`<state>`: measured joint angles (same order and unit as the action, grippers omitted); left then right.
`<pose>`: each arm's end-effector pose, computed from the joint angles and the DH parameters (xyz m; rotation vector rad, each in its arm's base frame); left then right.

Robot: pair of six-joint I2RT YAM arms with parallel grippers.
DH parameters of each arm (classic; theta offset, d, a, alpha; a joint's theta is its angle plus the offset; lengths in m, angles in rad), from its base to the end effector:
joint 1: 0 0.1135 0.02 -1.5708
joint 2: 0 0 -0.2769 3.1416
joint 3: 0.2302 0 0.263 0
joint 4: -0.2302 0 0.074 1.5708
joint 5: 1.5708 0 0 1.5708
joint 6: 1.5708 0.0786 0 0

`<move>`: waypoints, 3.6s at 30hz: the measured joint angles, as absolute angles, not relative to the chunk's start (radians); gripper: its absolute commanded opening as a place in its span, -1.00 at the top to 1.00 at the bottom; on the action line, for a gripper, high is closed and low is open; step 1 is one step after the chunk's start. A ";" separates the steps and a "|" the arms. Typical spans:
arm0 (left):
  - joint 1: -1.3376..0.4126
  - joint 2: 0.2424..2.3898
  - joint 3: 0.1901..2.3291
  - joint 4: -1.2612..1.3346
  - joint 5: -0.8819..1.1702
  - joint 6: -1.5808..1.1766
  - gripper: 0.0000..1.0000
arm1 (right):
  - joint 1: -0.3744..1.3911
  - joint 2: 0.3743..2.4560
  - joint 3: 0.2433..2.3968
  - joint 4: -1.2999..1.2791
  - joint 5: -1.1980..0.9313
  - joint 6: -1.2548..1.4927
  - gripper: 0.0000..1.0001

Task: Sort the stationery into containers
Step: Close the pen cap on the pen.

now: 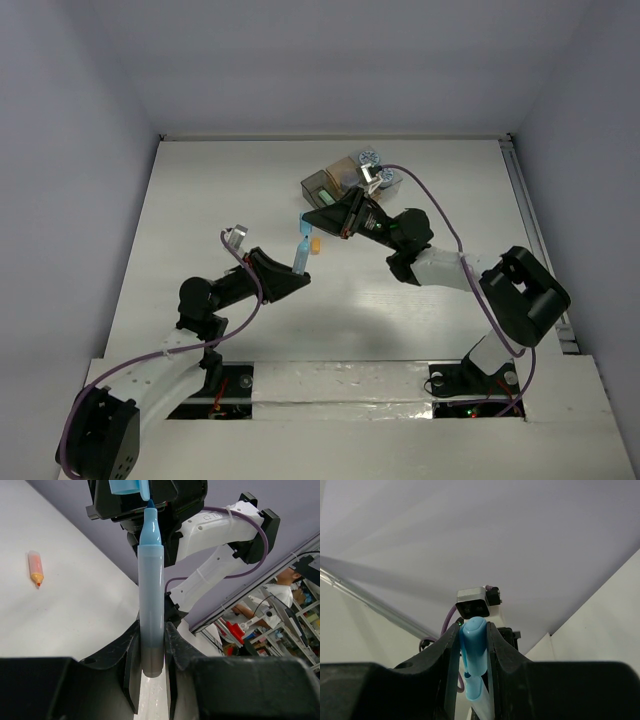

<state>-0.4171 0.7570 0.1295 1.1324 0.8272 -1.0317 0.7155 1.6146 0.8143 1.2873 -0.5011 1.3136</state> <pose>0.1343 -0.1228 0.2634 0.4668 1.3521 -1.6664 0.2619 0.2777 0.3151 -0.1459 1.4128 2.0205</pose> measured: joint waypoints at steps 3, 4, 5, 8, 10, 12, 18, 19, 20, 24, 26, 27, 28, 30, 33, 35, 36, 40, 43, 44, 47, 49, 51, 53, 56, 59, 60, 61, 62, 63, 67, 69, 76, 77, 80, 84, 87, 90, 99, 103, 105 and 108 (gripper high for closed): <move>-0.417 0.754 0.130 1.125 0.826 -1.025 1.00 | 0.715 1.614 0.814 1.287 -0.500 1.314 1.00; -0.417 0.753 0.131 1.119 0.825 -1.023 1.00 | 0.715 1.613 0.814 1.287 -0.501 1.314 1.00; -0.417 0.753 0.132 1.114 0.821 -1.021 1.00 | 0.715 1.611 0.813 1.287 -0.501 1.314 1.00; -0.417 0.757 0.132 1.105 0.815 -1.018 1.00 | 0.715 1.593 0.805 1.288 -0.501 1.314 1.00; -0.417 0.758 0.132 1.102 0.815 -1.018 1.00 | 0.715 1.578 0.803 1.288 -0.502 1.313 1.00; -0.417 0.758 0.132 1.102 0.813 -1.018 1.00 | 0.715 1.567 0.803 1.290 -0.502 1.313 1.00; -0.417 0.758 0.133 1.104 0.811 -1.019 1.00 | 0.715 1.562 0.799 1.293 -0.501 1.313 1.00; -0.417 0.758 0.133 1.108 0.811 -1.019 1.00 | 0.715 1.562 0.798 1.293 -0.501 1.313 1.00; -0.417 0.758 0.134 1.111 0.811 -1.019 1.00 | 0.716 1.562 0.796 1.293 -0.501 1.313 1.00; -0.417 0.757 0.134 1.121 0.811 -1.019 1.00 | 0.715 1.571 0.795 1.294 -0.501 1.313 1.00; -0.417 0.756 0.134 1.126 0.811 -1.019 1.00 | 0.715 1.577 0.795 1.294 -0.502 1.312 1.00; -0.417 0.756 0.134 1.127 0.811 -1.019 1.00 | 0.715 1.579 0.795 1.293 -0.502 1.312 1.00; -0.417 0.756 0.134 1.130 0.811 -1.020 1.00 | 0.715 1.581 0.795 1.293 -0.502 1.312 1.00; -0.417 0.759 0.134 1.139 0.811 -1.023 1.00 | 0.715 1.581 0.793 1.293 -0.502 1.309 1.00; -0.417 0.772 0.134 1.159 0.810 -1.030 1.00 | 0.719 1.582 0.793 1.293 -0.502 1.309 1.00; -0.417 0.783 0.134 1.171 0.807 -1.034 1.00 | 0.725 1.584 0.793 1.293 -0.502 1.307 1.00; -0.417 0.786 0.134 1.176 0.804 -1.035 1.00 | 0.729 1.585 0.793 1.293 -0.502 1.306 1.00; -0.417 0.791 0.143 1.185 0.797 -1.038 1.00 | 0.744 1.587 0.790 1.294 -0.501 1.298 1.00; -0.417 0.797 0.151 1.193 0.786 -1.040 1.00 | 0.750 1.587 0.789 1.296 -0.500 1.294 1.00; -0.417 0.798 0.152 1.193 0.784 -1.042 1.00 | 0.752 1.587 0.789 1.296 -0.495 1.291 1.00; -0.417 0.799 0.152 1.199 0.781 -1.050 1.00 | 0.759 1.587 0.782 1.305 -0.483 1.280 1.00; -0.418 0.805 0.153 1.206 0.781 -1.058 1.00 | 0.766 1.587 0.778 1.314 -0.474 1.268 1.00; -0.418 0.814 0.157 1.211 0.783 -1.071 1.00 | 0.772 1.587 0.777 1.318 -0.464 1.253 1.00; -0.418 0.825 0.162 1.218 0.786 -1.084 1.00 | 0.775 1.587 0.777 1.322 -0.453 1.241 1.00; -0.419 0.836 0.171 1.223 0.788 -1.102 1.00 | 0.779 1.586 0.777 1.328 -0.443 1.230 1.00; -0.420 0.836 0.186 1.223 0.794 -1.113 1.00 | 0.788 1.584 0.777 1.342 -0.434 1.225 1.00; -0.420 0.836 0.192 1.222 0.796 -1.116 1.00 | 0.789 1.583 0.777 1.347 -0.430 1.224 1.00; -0.420 0.836 0.197 1.222 0.799 -1.117 1.00 | 0.791 1.581 0.777 1.353 -0.425 1.226 1.00; -0.420 0.836 0.202 1.222 0.801 -1.118 1.00 | 0.792 1.581 0.776 1.358 -0.422 1.227 1.00; -0.420 0.836 0.206 1.222 0.804 -1.119 1.00 | 0.793 1.579 0.775 1.364 -0.418 1.228 1.00; -0.420 0.836 0.217 1.206 0.828 -1.121 1.00 | 0.793 1.574 0.746 1.394 -0.405 1.240 1.00; -0.420 0.834 0.218 1.195 0.842 -1.121 1.00 | 0.793 1.569 0.728 1.402 -0.401 1.248 1.00; -0.427 0.786 0.244 1.141 0.875 -1.105 1.00 | 0.794 1.499 0.678 1.412 -0.405 1.212 1.00; -0.427 0.780 0.253 1.138 0.881 -1.100 1.00 | 0.796 1.478 0.672 1.404 -0.406 1.193 1.00; -0.431 0.772 0.279 1.132 0.904 -1.088 1.00 | 0.813 1.407 0.672 1.333 -0.398 1.119 1.00; -0.431 0.776 0.298 1.132 0.920 -1.075 1.00 | 0.841 1.352 0.677 1.245 -0.359 1.034 1.00; -0.431 0.791 0.316 1.125 0.939 -1.067 1.00 | 0.862 1.341 0.685 1.214 -0.324 0.995 1.00; -0.431 0.811 0.350 1.094 0.970 -1.052 1.00 | 0.883 1.344 0.691 1.213 -0.286 0.972 1.00; -0.432 0.855 0.428 0.999 1.034 -1.018 1.00 | 0.904 1.349 0.661 1.230 -0.207 0.951 1.00; -0.433 0.858 0.437 0.956 1.041 -1.005 1.00 | 0.904 1.345 0.633 1.247 -0.181 0.951 1.00; -0.434 0.866 0.437 0.952 1.041 -1.004 1.00 | 0.905 1.331 0.622 1.245 -0.167 0.949 0.51; -0.437 0.885 0.437 0.978 0.980 -1.005 1.00 | 0.907 1.277 0.614 1.152 -0.163 0.932 -0.57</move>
<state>-0.4374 0.8848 0.4370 0.9779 0.9798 -1.0054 0.9070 1.2770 0.6144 1.1519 -0.1631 0.9318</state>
